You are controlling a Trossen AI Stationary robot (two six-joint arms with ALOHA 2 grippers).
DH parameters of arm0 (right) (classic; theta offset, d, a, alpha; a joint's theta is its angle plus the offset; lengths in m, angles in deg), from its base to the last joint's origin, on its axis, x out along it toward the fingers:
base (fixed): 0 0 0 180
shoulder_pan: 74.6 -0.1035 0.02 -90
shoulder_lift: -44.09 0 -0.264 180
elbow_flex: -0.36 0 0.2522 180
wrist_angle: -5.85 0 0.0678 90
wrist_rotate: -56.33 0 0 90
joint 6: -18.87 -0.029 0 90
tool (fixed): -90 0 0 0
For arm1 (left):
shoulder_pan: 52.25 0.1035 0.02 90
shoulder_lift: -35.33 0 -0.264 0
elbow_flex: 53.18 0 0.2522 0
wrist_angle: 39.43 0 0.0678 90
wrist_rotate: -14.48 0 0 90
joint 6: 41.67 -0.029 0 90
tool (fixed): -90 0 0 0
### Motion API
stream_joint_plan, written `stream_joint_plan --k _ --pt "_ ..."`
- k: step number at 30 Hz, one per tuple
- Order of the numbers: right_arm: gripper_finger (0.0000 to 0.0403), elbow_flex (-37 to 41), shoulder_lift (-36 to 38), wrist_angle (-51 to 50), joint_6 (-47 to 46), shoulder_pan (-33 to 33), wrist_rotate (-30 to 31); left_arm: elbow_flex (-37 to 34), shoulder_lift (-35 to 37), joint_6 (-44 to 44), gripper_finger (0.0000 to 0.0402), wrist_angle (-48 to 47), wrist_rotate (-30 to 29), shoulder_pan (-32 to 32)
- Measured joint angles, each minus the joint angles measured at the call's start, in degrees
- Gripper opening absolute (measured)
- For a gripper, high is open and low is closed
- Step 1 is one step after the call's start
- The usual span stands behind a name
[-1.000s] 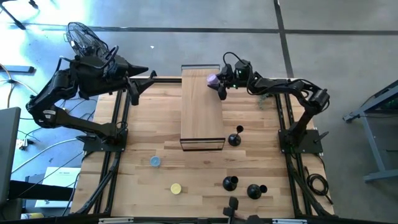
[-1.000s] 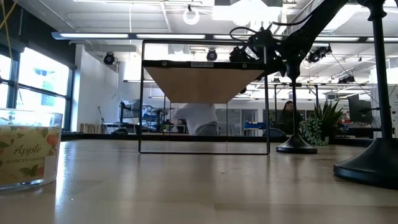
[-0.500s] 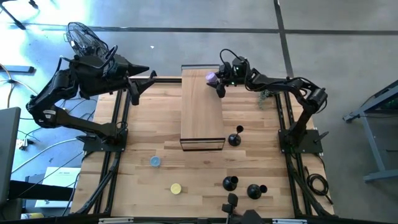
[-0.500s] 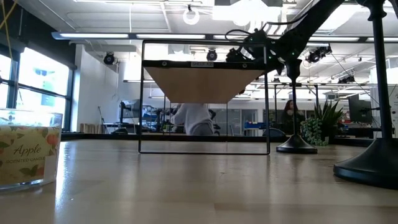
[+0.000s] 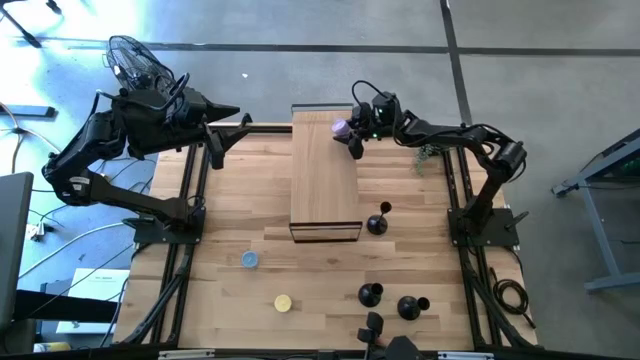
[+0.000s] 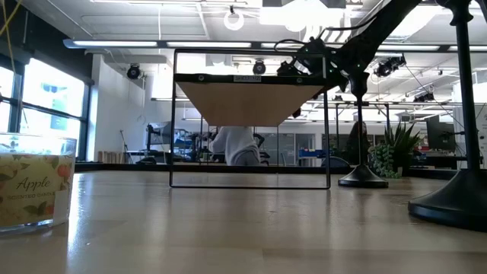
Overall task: Pick & Place candle stick holders
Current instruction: Put the purple scented candle on the shelf
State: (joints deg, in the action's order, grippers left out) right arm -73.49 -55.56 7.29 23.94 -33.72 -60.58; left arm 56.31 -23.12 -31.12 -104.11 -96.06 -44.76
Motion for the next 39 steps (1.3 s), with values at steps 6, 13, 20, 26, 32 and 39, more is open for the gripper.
stream_joint_plan --k 6,13,20,26,32,39 --pt "0.0219 0.0 0.0 -0.68 0.08 0.0 0.0 0.0 0.0 0.17 0.0286 0.0 0.0 0.01" --pt "0.0219 0.0 0.02 -2.05 0.58 0.0 -0.01 0.0 0.0 0.2 0.0286 0.27 0.44 0.01" --pt "0.022 0.0 0.02 -2.28 0.5 0.0 -0.02 0.0 0.0 0.2 0.0286 0.3 0.46 0.01" --pt "0.022 0.0 0.02 -2.38 0.4 0.0 -0.02 0.0 0.0 0.22 0.0286 0.27 0.48 0.01" --pt "0.0223 -0.02 0.07 -2.78 0.39 0.0 0.18 0.0 0.0 0.22 0.0286 0.26 0.5 0.0" --pt "0.0238 -0.02 0.11 -3.19 0.39 -0.04 1.44 0.0 0.0 0.22 0.0286 0.25 0.52 0.01"
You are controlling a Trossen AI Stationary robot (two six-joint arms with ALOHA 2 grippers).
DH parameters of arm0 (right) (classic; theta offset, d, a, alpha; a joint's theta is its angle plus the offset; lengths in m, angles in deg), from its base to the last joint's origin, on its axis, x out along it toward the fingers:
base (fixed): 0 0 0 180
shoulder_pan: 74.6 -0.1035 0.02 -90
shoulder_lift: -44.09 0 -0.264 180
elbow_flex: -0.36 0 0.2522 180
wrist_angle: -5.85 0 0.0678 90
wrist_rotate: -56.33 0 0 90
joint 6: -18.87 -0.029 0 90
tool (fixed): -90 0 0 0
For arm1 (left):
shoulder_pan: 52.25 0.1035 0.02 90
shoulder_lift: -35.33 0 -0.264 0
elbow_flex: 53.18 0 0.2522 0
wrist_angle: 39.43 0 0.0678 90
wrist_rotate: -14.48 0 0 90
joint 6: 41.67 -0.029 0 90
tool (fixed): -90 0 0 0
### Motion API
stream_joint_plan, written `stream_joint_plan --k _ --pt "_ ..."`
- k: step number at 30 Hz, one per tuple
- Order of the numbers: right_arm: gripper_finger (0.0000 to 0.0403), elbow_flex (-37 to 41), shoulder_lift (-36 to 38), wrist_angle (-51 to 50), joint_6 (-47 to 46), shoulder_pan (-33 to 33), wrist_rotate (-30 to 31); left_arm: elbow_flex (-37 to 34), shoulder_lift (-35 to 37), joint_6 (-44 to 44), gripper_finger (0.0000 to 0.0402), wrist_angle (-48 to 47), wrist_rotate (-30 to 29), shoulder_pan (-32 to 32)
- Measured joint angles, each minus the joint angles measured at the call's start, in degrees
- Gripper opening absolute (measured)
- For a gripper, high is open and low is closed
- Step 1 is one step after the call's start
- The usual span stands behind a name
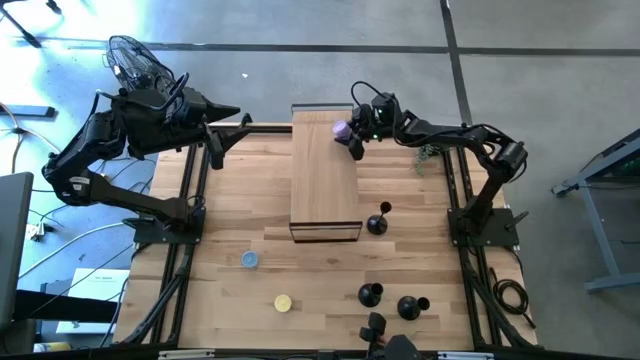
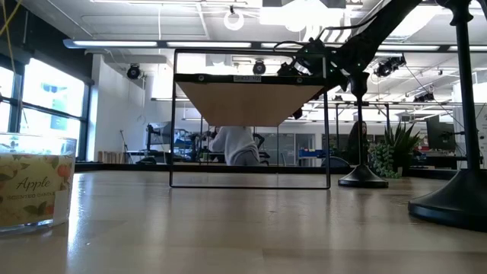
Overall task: Pick & Place candle stick holders
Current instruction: Put the purple scented candle on the shelf
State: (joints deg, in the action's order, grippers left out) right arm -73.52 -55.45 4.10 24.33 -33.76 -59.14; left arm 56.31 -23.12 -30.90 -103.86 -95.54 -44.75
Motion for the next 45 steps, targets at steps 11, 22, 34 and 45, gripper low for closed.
stream_joint_plan --k 11,22,34,45 --pt "0.0242 0.0 0.0 -0.17 -0.04 -0.04 1.4 0.0 0.0 0.02 0.0286 -0.07 0.02 0.0" --pt "0.0244 0.02 0.0 0.6 -0.02 -0.02 1.55 0.0 0.0 0.02 0.0286 -0.09 0.05 0.0" --pt "0.0244 0.17 -0.13 4.25 0.89 -0.16 -1.46 0.0 0.0 0.02 0.0286 -0.09 0.05 -0.01" --pt "0.0244 -0.07 -0.13 8.79 0.92 -0.74 -2.18 0.0 0.0 0.0 0.0286 -0.09 0.03 0.0"
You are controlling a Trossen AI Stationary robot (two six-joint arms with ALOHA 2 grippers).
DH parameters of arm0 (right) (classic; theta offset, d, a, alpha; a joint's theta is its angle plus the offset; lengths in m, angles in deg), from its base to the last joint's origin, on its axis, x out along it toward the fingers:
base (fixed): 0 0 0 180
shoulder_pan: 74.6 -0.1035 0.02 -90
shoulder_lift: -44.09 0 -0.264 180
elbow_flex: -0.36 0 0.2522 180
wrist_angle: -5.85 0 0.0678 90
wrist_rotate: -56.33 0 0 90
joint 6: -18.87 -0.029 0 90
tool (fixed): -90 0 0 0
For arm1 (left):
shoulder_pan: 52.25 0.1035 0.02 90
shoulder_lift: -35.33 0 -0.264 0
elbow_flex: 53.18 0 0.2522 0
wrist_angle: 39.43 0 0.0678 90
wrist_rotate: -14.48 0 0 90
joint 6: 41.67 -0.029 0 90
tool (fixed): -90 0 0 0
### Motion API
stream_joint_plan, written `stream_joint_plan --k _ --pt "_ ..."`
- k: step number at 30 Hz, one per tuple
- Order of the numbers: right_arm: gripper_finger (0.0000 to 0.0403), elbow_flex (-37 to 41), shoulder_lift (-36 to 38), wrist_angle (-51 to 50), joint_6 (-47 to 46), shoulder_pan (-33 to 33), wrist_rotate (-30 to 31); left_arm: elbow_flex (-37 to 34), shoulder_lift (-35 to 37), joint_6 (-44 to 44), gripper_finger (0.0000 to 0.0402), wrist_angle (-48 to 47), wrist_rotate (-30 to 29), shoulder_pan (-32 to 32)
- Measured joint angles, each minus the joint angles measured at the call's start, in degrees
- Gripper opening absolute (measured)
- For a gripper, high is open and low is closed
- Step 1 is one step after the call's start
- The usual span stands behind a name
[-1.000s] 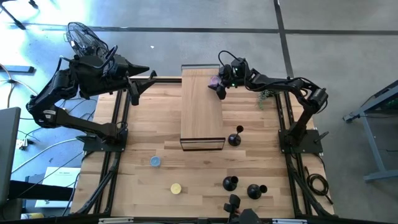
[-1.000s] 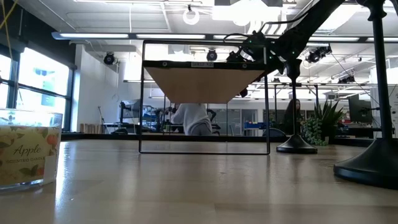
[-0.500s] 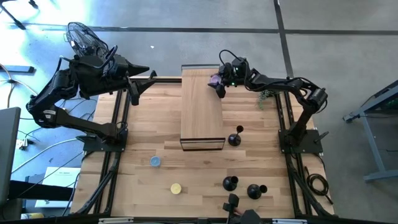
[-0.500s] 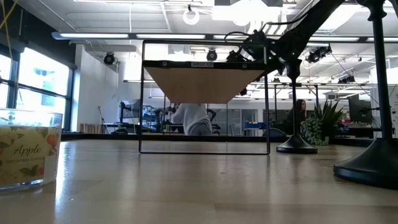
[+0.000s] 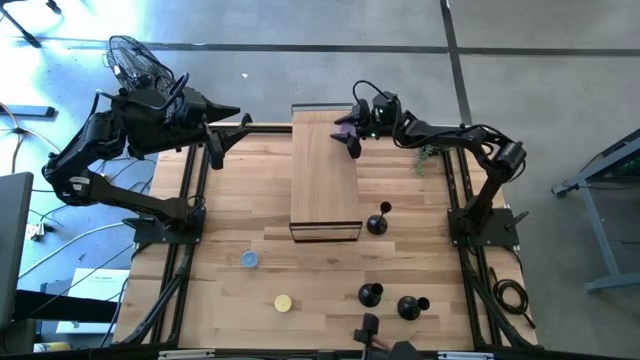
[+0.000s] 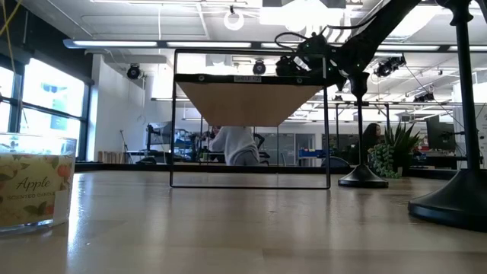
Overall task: Pick & Place candle stick holders
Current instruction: Put the purple scented candle on the shelf, then put the top black candle holder on the shelf
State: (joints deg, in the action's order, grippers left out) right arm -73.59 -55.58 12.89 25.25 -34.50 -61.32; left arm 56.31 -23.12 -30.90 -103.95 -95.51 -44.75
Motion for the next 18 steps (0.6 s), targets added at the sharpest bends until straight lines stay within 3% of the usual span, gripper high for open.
stream_joint_plan --k 8,18 --pt "0.0244 -5.6 0.0 -1.37 0.11 -0.02 -0.17 0.0 0.01 0.0 0.0286 -0.5 0.01 -0.01" --pt "0.0244 -17.65 2.13 -15.1 5.3 -1.32 -0.38 0.0 0.02 0.0 0.0286 -0.58 0.02 -0.02"
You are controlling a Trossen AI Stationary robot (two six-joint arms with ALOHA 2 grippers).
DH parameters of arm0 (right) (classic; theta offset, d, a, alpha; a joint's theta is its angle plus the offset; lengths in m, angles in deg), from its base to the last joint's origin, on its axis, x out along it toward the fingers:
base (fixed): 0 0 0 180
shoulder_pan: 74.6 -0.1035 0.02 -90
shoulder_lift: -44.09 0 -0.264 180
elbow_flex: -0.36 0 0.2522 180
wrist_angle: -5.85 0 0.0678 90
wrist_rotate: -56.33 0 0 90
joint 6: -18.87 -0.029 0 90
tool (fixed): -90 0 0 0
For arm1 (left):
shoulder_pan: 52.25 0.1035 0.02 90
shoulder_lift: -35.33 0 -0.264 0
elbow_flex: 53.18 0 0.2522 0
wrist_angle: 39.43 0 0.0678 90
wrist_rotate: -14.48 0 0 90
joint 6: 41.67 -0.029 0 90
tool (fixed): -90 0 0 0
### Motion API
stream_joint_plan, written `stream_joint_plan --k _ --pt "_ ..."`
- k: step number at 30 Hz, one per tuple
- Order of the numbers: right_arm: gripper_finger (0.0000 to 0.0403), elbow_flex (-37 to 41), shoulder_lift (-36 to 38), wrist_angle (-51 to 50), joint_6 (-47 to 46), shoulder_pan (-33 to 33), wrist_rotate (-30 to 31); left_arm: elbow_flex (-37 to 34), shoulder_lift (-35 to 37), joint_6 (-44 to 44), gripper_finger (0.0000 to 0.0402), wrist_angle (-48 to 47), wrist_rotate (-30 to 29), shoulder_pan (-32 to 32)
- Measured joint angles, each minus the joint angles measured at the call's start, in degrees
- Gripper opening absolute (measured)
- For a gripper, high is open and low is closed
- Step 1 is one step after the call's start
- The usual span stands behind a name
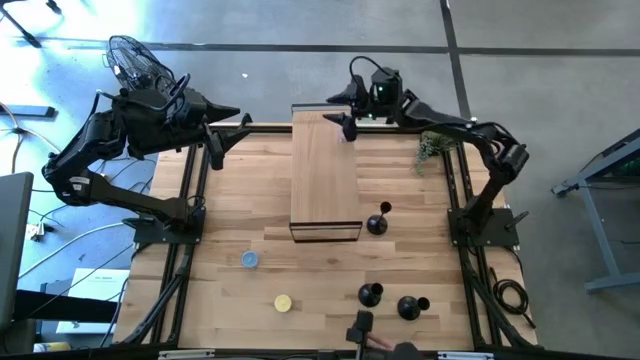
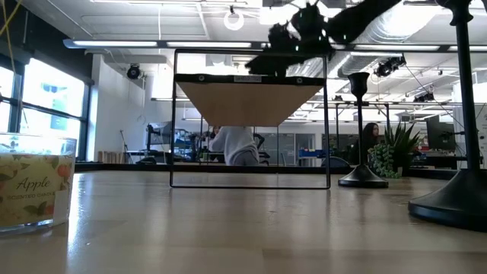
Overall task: Pick & Place candle stick holders
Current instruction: Put the top black candle holder on the shelf
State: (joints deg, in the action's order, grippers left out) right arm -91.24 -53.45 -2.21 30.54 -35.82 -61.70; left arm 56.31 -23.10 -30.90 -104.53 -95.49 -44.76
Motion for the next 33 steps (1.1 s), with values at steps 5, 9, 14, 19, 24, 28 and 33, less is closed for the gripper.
stream_joint_plan --k 5,9,14,19,24,28,33 --pt "0.0243 -4.92 4.68 -5.95 3.39 -1.49 -1.35 0.0 0.0 0.01 0.0286 -0.28 -0.02 0.0" --pt "0.0243 -6.59 10.67 -9.56 3.79 -2.65 -2.4 0.0 0.0 0.0 0.0286 -0.27 -0.02 -0.01" --pt "0.0243 -6.58 19.85 -16.74 3.71 -4.11 -2.42 0.0 0.0 0.0 0.0286 -0.27 -0.02 -0.01" --pt "0.0243 -6.61 28.46 -28.04 3.67 -6.38 -2.42 0.0 0.0 0.0 0.0286 -0.27 -0.02 0.02" --pt "0.0243 -6.6 35.27 -40.51 3.82 -8.61 -2.39 0.0 -0.22 0.01 0.0286 -0.27 -0.02 -0.01" --pt "0.0243 -6.58 39.2 -49.68 2.48 -11.13 -0.44 0.0 -0.75 0.02 0.0286 -0.9 -0.02 -0.01" --pt "0.0243 -6.58 42.01 -60.54 -1.34 -15.98 5.53 0.02 -2.22 2.15 0.0286 -2.72 3.6 -0.01"
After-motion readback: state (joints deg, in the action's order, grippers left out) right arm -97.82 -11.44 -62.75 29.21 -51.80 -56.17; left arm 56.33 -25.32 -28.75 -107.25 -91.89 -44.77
